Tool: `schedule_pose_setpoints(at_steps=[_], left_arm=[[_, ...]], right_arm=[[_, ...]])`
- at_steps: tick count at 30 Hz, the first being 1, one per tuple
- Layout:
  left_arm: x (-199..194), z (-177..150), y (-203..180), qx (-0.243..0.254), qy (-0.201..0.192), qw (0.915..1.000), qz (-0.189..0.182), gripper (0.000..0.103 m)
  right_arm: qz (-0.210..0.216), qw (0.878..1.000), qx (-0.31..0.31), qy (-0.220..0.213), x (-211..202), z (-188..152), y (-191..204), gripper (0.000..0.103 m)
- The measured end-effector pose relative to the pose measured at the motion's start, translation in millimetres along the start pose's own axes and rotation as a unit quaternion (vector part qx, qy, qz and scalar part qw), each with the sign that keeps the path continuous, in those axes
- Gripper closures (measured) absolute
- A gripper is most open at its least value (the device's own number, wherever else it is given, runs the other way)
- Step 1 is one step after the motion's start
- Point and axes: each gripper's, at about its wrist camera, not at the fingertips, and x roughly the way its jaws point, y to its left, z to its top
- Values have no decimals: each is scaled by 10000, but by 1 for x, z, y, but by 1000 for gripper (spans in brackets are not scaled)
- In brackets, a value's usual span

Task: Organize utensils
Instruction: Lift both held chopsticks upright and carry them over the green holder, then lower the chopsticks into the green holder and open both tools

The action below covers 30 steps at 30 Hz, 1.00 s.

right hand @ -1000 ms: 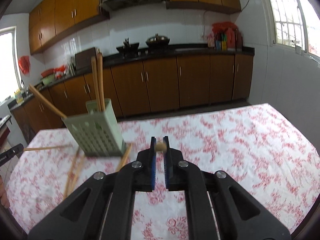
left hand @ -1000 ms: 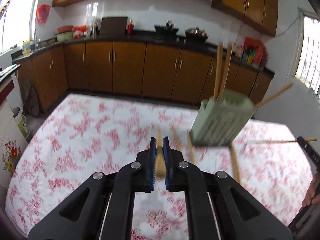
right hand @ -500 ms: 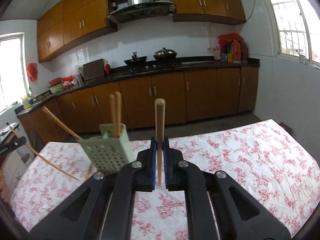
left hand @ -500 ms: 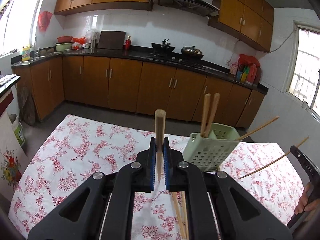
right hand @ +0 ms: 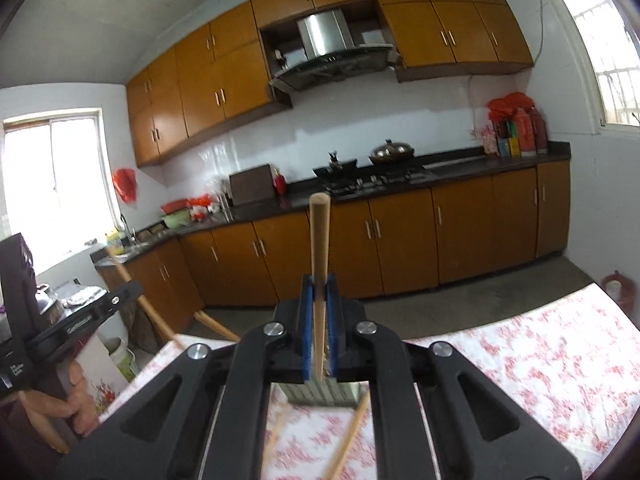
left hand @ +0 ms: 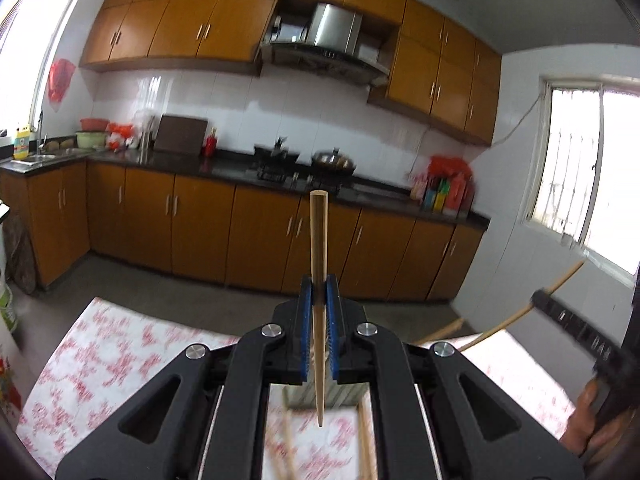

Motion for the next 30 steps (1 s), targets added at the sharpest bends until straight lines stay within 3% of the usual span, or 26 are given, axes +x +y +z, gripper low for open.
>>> schedule_pose_setpoints(at_steps=[6,10,17,30], left_arm=[[22,21,-12,-212,-556,9982,96,96],[42,17,-14,-143,-753,9966,317,96],[71,-3,-7,-292,-578,9973,350,96],[79,-20,0,-366,-126,9989,271,95]], right_arm=[[-38,9992,-239,-331,26,11,15,95],[-125,9995,-251,-164,58,5,13,95],[-199,9995,-71,250,101,-19,1,95],[-280,9986,-44,444,114,-31,-5,91]])
